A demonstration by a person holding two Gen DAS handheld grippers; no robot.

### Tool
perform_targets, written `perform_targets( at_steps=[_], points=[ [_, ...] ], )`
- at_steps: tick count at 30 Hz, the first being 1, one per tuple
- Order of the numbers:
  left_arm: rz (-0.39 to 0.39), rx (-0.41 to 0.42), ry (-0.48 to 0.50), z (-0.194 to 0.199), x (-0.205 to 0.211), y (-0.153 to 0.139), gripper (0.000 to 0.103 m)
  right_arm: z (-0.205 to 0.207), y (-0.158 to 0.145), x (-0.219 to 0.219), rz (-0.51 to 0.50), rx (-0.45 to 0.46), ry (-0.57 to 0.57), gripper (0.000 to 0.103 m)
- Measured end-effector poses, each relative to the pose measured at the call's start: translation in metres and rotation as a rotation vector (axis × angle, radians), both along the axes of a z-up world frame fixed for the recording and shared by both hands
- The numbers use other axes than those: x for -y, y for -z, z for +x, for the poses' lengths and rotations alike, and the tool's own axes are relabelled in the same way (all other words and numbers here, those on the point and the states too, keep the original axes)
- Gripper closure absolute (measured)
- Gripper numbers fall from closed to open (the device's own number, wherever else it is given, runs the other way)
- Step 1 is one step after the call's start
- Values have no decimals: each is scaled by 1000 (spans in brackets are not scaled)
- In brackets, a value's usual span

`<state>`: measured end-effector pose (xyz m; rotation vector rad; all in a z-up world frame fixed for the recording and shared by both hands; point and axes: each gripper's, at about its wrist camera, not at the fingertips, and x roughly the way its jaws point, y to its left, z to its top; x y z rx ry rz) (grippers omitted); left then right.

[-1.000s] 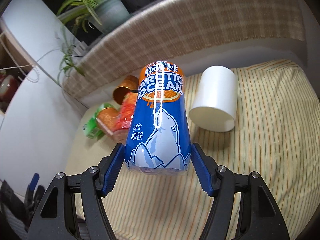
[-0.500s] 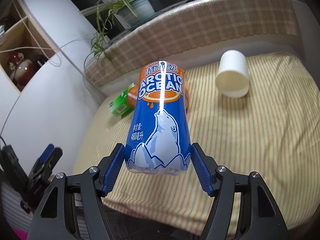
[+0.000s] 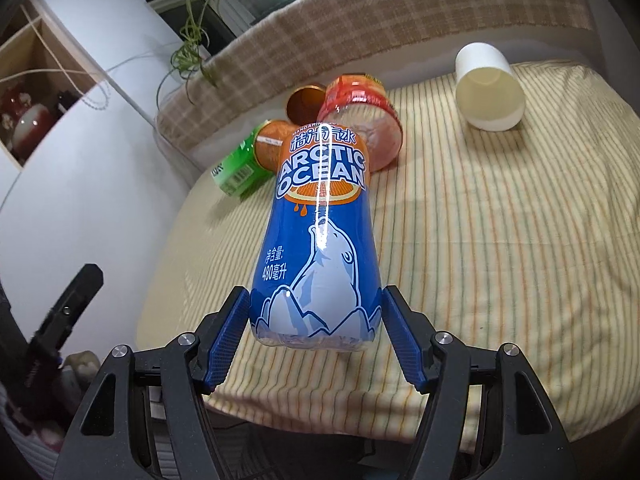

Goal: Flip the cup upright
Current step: 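Close the left tool on the blue bottle while the right tool releases it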

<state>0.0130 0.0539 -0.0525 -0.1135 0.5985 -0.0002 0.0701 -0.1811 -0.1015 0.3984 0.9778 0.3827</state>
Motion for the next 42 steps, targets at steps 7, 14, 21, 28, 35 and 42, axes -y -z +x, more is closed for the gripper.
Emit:
perform_targets(
  at_steps=[7,14,21,28,35,42],
  points=[
    [-47,-42,31,8,1,7,0,2,10,-9,-35,-14,-4,36],
    [-144,-118,100,26,6,14,0,-2,8,-12,-108,26,-34,35],
    [-327,-260,178,58,10,32,5,-16,-2,6,-134,64,-33,34],
    [-531,-431,222,99,22,59,10,-31,-11,31,-203,89,1,35],
    [-587,-522,237,127,40,78,19,-40,-14,47,-220,103,37,35],
    [-594,-564,248,140,54,90,21,-42,-13,51,-218,104,51,35]
  ],
)
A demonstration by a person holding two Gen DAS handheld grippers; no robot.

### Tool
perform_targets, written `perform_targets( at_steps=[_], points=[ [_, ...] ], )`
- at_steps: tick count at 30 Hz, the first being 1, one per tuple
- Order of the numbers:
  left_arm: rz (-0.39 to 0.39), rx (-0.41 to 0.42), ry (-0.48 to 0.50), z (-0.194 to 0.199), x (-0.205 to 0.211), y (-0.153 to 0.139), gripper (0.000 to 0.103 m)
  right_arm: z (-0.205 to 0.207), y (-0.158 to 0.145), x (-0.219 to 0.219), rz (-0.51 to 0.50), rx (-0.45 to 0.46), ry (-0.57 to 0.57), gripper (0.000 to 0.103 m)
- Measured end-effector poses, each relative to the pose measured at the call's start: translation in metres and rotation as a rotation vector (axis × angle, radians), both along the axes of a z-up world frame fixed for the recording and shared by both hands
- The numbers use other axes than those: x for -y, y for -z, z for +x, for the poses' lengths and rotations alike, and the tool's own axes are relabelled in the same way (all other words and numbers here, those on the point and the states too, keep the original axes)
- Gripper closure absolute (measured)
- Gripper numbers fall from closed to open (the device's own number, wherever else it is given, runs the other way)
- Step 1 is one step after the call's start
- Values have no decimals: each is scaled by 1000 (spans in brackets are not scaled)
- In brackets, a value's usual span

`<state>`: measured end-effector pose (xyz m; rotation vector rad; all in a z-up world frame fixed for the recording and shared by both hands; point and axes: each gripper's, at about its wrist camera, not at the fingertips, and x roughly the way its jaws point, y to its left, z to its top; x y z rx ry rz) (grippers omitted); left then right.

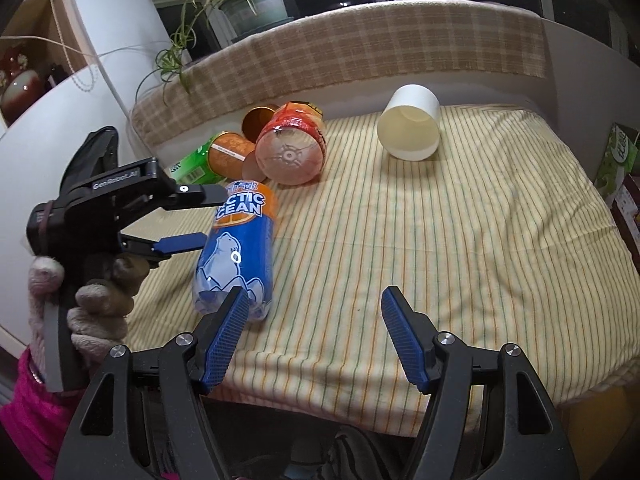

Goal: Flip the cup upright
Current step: 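Close the left tool on the blue bottle while the right tool releases it, then rotate the blue bottle upright with the left tool, orange top up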

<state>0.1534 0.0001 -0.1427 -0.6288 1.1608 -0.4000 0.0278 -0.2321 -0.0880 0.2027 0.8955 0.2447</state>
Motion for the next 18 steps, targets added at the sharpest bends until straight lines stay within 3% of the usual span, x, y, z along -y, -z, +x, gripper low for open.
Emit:
perform_targets(
  at_steps=[9,18],
  points=[
    [21,-7,31,6,12,6,40,0,4,6,6,-10,19,34],
    [60,39,48,1,18,-1,42,-2,5,13,16,-9,53,35]
  ],
)
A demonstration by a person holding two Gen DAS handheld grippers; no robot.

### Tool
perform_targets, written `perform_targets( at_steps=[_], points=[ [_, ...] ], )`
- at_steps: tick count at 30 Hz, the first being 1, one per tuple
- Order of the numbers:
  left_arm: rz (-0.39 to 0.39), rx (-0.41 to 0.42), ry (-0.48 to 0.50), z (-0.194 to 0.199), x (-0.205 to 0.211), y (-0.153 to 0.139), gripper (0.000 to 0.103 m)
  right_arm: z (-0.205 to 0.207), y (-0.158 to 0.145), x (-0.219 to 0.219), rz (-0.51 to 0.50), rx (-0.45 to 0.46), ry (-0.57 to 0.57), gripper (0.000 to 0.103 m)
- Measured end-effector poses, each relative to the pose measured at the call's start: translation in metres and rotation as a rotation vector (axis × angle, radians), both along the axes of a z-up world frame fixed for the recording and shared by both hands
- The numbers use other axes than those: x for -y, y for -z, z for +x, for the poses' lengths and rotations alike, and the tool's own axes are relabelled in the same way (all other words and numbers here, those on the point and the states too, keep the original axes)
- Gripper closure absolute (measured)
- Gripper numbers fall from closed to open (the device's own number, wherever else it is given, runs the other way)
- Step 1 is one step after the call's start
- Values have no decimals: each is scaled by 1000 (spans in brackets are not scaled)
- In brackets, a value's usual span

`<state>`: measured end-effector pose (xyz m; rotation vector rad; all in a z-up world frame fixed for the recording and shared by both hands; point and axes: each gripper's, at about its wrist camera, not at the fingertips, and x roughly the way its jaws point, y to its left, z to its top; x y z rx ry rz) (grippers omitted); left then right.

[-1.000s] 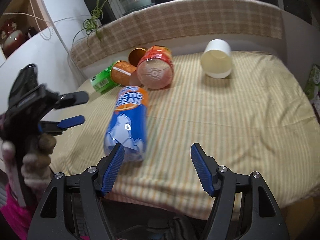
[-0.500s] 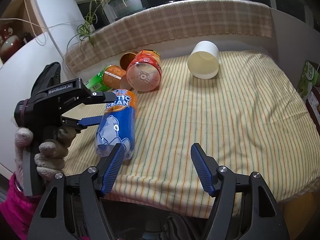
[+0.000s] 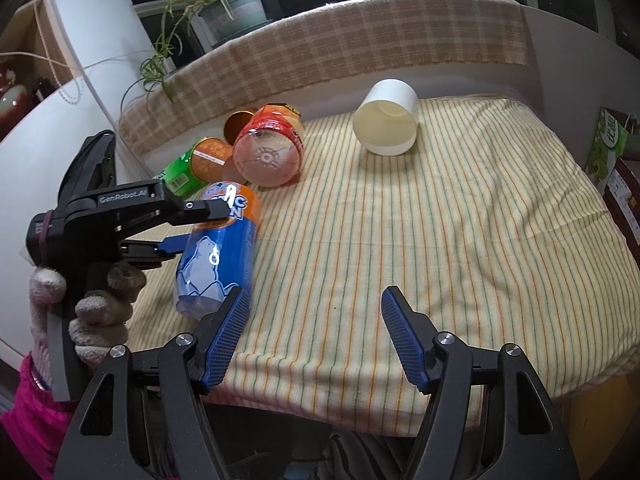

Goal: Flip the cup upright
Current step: 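Rotate the blue bottle upright with the left tool, orange top up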

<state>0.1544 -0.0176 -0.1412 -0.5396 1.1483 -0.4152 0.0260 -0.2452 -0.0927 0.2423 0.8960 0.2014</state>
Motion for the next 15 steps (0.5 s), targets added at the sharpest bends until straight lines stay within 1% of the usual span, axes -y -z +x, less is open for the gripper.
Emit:
perform_targets(
  at_steps=[3,9,15],
  points=[
    [39,55,-2,-7,3,-11,42,0,0,2,3,-1,7,35],
    [144,205,7,-23,12,-38,43,-1,0,4,6,0,13,35],
    [236,307,7,-31,21,-52,43,0,0,6,8,-1,15,35]
  ],
)
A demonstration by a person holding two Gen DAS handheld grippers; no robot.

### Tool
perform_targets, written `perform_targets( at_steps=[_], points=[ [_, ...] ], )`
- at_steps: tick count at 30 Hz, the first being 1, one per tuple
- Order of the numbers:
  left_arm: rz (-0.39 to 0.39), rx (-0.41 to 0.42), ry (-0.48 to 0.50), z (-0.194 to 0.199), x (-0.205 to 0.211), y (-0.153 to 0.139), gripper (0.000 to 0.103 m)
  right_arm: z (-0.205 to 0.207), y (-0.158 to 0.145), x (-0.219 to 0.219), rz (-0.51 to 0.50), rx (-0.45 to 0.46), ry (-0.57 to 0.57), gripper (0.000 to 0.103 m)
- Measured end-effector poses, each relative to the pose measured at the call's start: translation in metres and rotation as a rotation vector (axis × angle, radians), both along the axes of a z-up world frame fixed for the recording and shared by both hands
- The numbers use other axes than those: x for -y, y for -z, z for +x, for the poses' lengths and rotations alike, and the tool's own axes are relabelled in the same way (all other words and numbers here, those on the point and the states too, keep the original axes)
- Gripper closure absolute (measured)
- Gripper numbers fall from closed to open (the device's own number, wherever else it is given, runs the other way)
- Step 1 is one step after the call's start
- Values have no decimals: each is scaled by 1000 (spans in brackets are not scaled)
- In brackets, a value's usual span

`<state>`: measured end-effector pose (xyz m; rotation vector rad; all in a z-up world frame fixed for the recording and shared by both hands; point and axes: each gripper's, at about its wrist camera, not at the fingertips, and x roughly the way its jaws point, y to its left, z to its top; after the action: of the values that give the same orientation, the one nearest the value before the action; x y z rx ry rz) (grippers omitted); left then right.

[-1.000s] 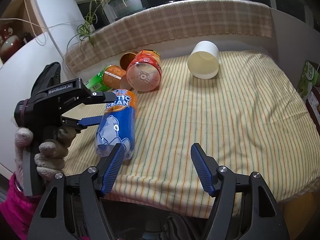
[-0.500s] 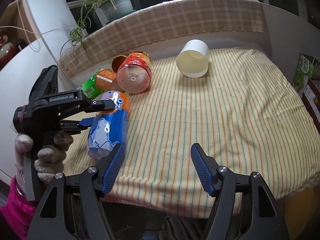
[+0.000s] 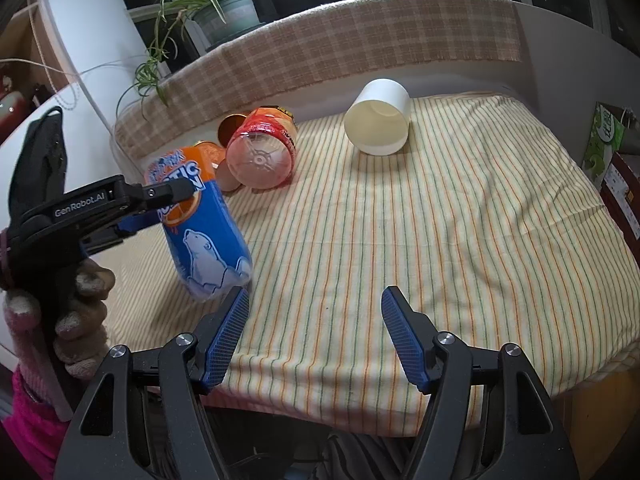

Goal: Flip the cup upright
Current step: 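Rotate the blue bottle upright with the left tool, orange top up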

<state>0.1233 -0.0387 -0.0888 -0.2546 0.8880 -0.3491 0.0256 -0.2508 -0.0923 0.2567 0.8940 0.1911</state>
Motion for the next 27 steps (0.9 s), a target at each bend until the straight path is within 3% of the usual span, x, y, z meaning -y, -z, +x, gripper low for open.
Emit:
perform_targets(
  at_steps=[12,27],
  points=[
    [211,199,-8,-17,25,-12,44,-2,-4,5,-24,23,27,35],
    [246,241,19,-26,34,-5,44,-6,-12,5,-89,75,51,35]
  ],
)
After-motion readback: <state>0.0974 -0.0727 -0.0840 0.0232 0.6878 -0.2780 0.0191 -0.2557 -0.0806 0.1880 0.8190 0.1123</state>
